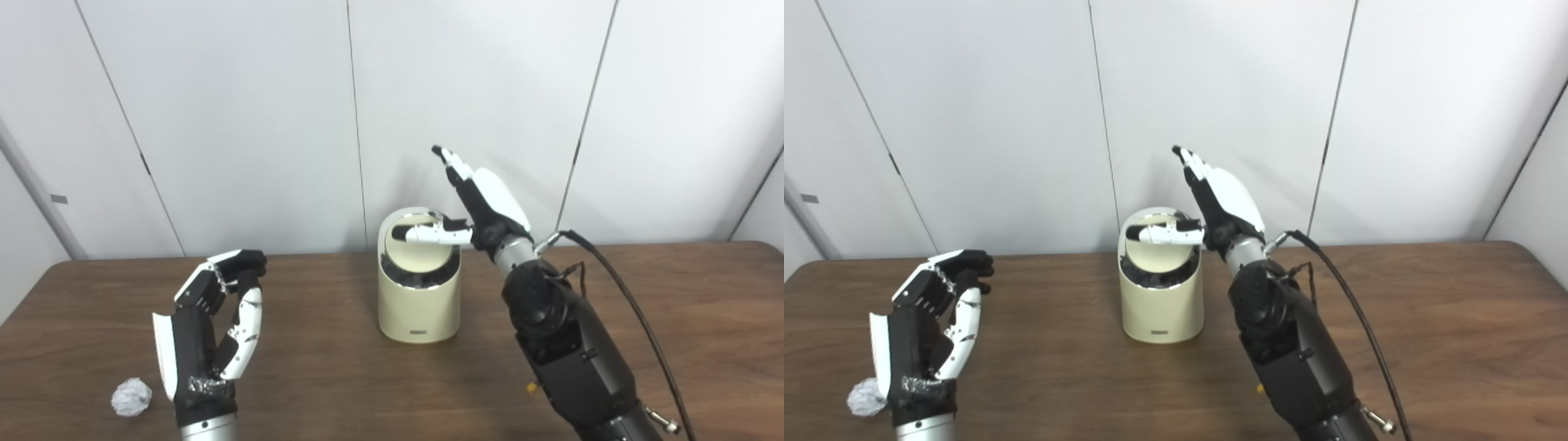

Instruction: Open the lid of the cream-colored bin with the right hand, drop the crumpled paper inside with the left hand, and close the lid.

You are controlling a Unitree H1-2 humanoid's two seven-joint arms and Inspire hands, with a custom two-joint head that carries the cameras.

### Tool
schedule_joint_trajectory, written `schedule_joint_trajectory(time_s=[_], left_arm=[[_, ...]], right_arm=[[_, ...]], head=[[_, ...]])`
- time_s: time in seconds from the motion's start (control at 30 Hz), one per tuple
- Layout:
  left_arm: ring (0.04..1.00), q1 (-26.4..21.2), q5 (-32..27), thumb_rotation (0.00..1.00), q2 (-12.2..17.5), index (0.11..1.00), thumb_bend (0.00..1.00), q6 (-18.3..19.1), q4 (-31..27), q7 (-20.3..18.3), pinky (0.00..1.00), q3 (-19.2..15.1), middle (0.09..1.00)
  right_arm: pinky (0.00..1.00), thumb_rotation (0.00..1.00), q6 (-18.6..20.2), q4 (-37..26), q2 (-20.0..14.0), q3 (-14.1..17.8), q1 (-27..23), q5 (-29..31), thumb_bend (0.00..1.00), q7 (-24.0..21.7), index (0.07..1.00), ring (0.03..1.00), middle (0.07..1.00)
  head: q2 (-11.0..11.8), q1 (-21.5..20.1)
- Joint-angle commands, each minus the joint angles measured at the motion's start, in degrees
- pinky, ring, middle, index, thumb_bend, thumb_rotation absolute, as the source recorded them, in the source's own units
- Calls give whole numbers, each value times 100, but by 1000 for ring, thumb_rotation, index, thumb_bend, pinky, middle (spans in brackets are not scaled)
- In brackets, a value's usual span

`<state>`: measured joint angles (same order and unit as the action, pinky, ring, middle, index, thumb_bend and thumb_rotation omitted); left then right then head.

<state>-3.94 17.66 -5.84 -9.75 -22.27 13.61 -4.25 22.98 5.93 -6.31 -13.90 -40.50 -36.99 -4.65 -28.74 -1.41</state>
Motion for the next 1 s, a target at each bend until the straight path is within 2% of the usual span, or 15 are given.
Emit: schedule_joint_trajectory(time_s=[0.0,0.2,0.43,0.67,0.97], left_arm=[[604,-171,46,388,-18,600,234,-162,-114,31,511,50,622],[602,-158,75,398,-25,600,233,-114,-159,24,509,57,621],[599,-149,50,386,-31,597,237,-105,-186,24,508,50,617],[600,-149,59,393,-18,597,239,-98,-187,7,511,55,617],[602,-169,73,397,-39,598,239,-87,-187,7,516,71,619]], right_arm=[[957,525,-231,4,17,10,-387,-28,974,223,980,1000,1000],[945,563,-390,227,-121,44,-371,28,914,301,985,1000,1000],[934,564,-232,283,-330,-44,-280,-176,915,291,980,997,1000],[959,459,-277,296,-442,-24,-136,-128,949,284,972,1000,1000],[980,380,-327,360,-600,-79,-90,-170,996,202,973,1000,1000]], head=[[-4,-14],[-12,-15],[-39,-28],[-56,-29],[-72,-40]])
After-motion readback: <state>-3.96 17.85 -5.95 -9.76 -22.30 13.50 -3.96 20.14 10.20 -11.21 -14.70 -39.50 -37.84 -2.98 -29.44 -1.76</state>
